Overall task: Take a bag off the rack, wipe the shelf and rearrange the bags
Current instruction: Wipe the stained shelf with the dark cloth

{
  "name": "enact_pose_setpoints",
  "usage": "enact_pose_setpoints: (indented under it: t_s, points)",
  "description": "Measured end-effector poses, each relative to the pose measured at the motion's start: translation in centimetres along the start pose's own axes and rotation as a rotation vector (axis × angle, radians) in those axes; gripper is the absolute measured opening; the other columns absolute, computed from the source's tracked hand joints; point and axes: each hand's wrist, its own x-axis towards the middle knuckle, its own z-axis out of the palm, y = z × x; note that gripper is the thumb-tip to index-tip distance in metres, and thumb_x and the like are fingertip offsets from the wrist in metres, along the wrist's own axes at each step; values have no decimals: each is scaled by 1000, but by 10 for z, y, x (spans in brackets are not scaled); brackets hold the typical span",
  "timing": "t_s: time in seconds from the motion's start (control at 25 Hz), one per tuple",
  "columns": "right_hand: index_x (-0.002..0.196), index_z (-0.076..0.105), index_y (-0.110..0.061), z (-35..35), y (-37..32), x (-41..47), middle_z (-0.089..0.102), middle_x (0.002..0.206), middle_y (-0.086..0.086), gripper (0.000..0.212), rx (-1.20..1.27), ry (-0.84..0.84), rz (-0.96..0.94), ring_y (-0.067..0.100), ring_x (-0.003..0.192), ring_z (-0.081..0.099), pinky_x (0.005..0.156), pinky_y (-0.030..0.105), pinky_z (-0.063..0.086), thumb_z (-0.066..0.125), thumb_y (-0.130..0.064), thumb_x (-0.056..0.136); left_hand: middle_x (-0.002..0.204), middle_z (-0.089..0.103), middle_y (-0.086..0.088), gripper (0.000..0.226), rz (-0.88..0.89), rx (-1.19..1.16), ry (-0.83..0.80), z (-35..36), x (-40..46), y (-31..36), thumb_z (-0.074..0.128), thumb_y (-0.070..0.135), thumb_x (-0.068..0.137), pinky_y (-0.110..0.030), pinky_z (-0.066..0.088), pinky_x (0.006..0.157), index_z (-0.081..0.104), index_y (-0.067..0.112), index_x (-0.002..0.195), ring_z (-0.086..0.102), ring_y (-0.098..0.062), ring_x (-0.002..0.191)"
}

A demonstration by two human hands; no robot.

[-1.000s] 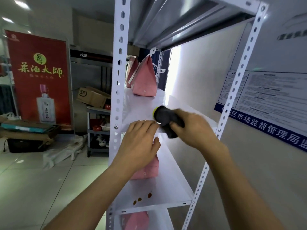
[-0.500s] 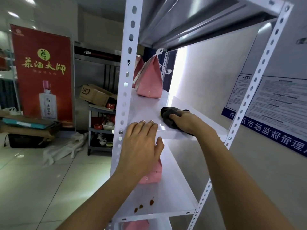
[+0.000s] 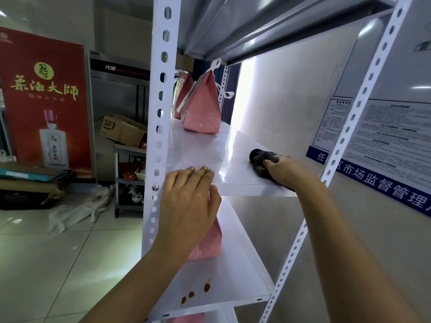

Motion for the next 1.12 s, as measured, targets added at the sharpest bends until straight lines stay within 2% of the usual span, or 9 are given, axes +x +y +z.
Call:
enact_pose_setpoints:
  t_s: [0.12,0.2,0.36,0.48,0.6,0.68,0.84,0.96,1.12]
  points:
    - [141,55,-26,12,-25,-17,57,142,8,49,29,21,-154,28,117,54,97,35,41,40,-51,101,125,69,-4,34,11,17,1,3,-1,-2,50,28,98,-43,41,102,69,11,120,62,-25,115]
    - [141,53,-34,18,-40,-37,61,136,4,50,70,26,-235,27,114,56,100,40,45,41,-56,98,125,69,-5,36,18,26,-7,3,-2,-2,49,30,99,-44,41,103,68,10,121,62,-26,116]
    - [136,55,-37,16,-34,-83,59,111,-6,40,139,17,-315,18,96,53,97,42,47,41,-51,102,124,69,-4,36,14,6,15,3,-2,-3,51,32,97,-42,40,103,69,11,120,62,-25,117]
    - [141,51,-39,6,-29,-76,58,125,-5,41,133,-51,-301,21,109,52,107,42,41,40,-49,103,123,70,-4,36,-10,-2,41,6,-1,0,52,31,96,-42,40,102,70,10,119,62,-25,116]
    - [149,46,-32,3,-47,-32,47,151,1,46,128,-167,-262,24,132,46,103,28,30,41,-43,105,123,70,-4,37,-23,-11,43,6,-1,0,51,31,95,-41,39,103,71,11,118,63,-24,116]
    - [149,46,-31,5,-57,-11,44,154,1,45,158,-202,-276,21,133,43,98,25,26,41,-39,106,123,70,-3,37,-21,-19,37,4,-1,0,51,32,95,-40,40,103,71,12,118,63,-23,116]
    - [147,47,-37,17,-60,0,49,150,-1,45,132,-161,-305,20,122,48,103,33,33,41,-43,102,123,70,0,36,-19,-11,22,2,0,-1,51,33,96,-38,39,103,70,14,120,62,-21,116]
    - [142,51,-39,15,-47,-31,57,137,-1,43,129,-97,-335,18,108,48,99,34,36,42,-46,101,124,70,0,36,-33,-11,18,2,-1,0,51,33,97,-38,38,103,70,15,120,61,-21,116]
    - [127,60,-38,18,-32,-75,60,103,-7,33,190,-34,-351,23,101,56,100,42,44,43,-46,100,124,69,0,35,-34,-15,31,4,-1,0,52,32,97,-37,37,103,69,14,120,61,-22,116]
